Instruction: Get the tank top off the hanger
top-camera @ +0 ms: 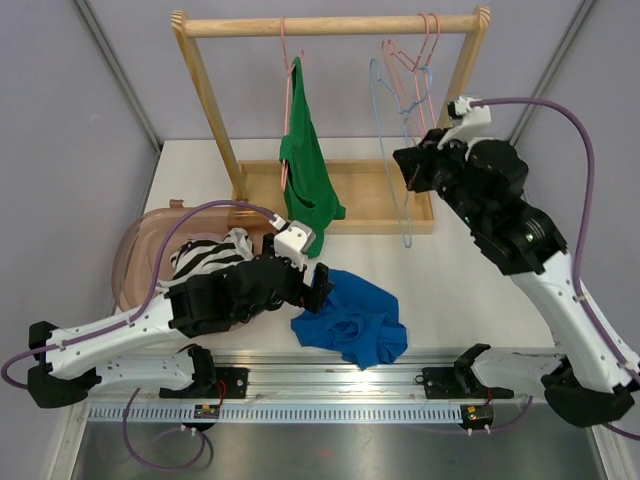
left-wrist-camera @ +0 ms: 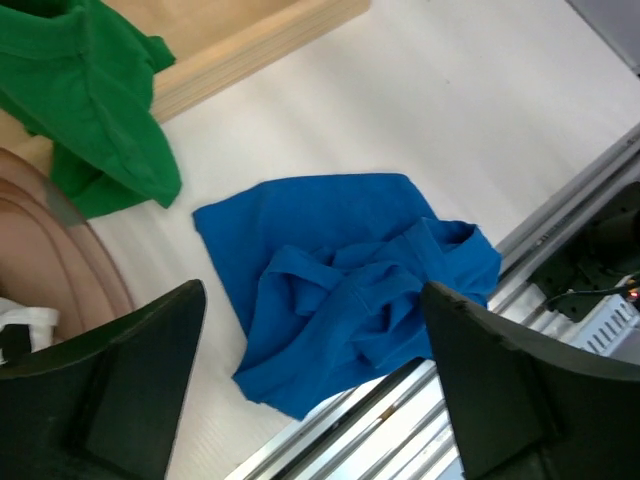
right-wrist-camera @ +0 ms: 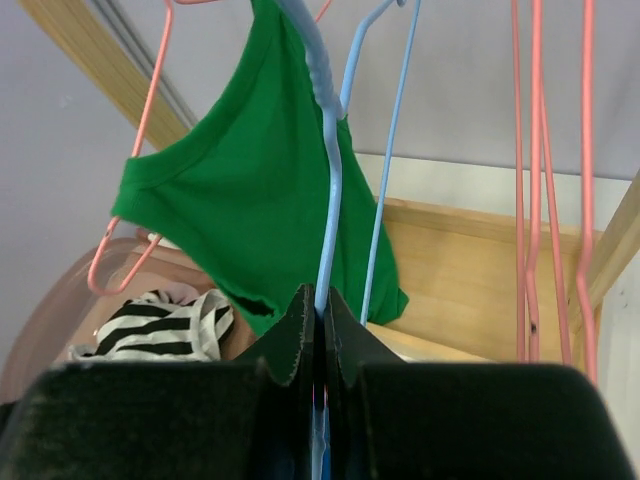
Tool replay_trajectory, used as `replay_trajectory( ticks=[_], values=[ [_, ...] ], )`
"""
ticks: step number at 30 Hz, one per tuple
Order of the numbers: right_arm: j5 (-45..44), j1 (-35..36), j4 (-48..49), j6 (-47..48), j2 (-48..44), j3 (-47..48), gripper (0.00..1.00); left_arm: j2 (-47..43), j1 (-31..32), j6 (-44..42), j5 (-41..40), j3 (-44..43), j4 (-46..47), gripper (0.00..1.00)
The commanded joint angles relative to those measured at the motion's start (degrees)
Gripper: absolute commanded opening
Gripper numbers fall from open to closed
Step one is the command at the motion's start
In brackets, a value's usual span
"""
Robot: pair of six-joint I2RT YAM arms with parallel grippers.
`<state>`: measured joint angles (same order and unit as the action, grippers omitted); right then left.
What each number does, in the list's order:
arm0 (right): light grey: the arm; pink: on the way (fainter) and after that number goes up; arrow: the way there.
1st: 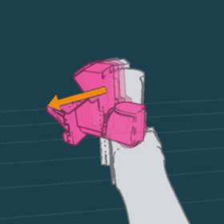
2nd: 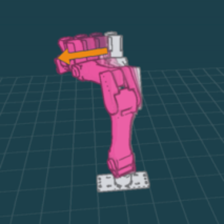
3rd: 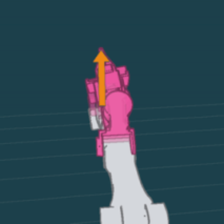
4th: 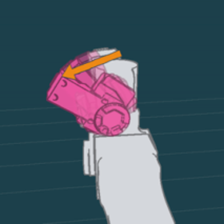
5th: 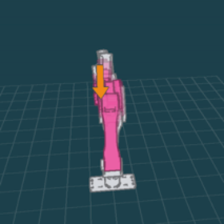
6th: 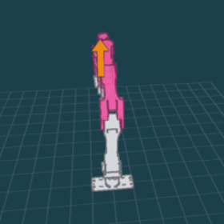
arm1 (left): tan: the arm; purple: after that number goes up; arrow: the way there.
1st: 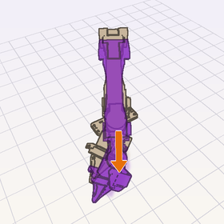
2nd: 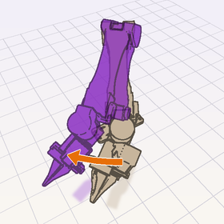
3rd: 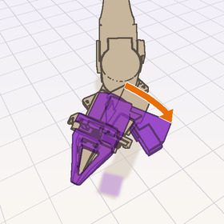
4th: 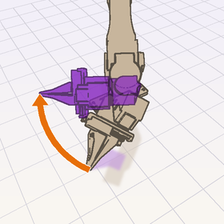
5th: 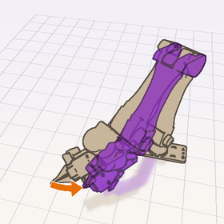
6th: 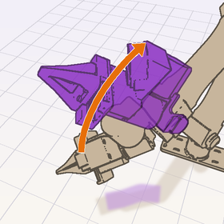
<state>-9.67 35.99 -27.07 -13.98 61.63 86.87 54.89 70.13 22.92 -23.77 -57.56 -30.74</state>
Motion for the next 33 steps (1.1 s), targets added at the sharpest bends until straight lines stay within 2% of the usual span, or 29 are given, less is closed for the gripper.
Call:
replay_trajectory(
  ticks=[1,10,15,16,17,18,21,23,25,27,28,30,33],
  values=[
    [-4.6,-0.4,-2.4,3.5,6.1,10.6,0.00,-1.6,0.8,1.7,-6.4,-3.2,-3.3,0.99],
    [0.3,-7.1,-12.5,5.6,26.6,36.4,0.00,-5.2,1.3,4.1,-10.2,-1.8,-8.9,0.99],
    [3.6,-10.6,-17.6,5.8,35.8,46.1,0.00,-6.0,1.4,4.7,-10.4,-1.2,-10.2,0.99],
    [4.0,-11.5,-20.3,5.7,39.4,52.0,0.00,-6.2,1.4,4.8,-10.5,-0.9,-10.6,0.99],
    [4.1,-11.6,-20.9,5.7,39.4,52.1,0.01,-6.1,1.4,4.8,-10.5,-0.8,-10.7,0.99],
    [4.3,-11.8,-21.3,5.7,40.9,53.0,0.04,-6.2,1.4,4.9,-10.5,-0.7,-10.7,0.99],
    [4.4,-11.7,-21.1,5.5,40.9,53.8,0.25,-6.1,1.5,4.9,-10.5,-0.4,-11.0,0.99],
    [5.1,-11.8,-21.2,5.5,40.5,53.8,0.27,-6.1,1.5,5.0,-10.5,-0.1,-10.8,0.99],
    [5.5,-11.7,-21.4,5.2,38.9,53.2,0.37,-5.9,1.5,5.0,-10.2,0.7,-10.0,0.99],
    [6.2,-11.8,-21.3,5.0,36.7,52.6,0.43,-5.5,1.5,4.8,-9.2,1.7,-8.2,0.99],
    [6.6,-11.7,-21.2,4.9,35.8,51.6,0.58,-4.7,1.5,4.8,-8.8,2.0,-7.5,0.99],
    [8.0,-11.8,-21.6,4.7,32.8,49.6,0.73,-3.6,1.5,4.6,-8.2,3.1,-4.9,0.99],
    [9.4,-11.8,-21.1,4.5,27.2,44.1,0.99,-0.3,1.5,3.9,-7.2,4.6,0.7,0.99]
  ],
)
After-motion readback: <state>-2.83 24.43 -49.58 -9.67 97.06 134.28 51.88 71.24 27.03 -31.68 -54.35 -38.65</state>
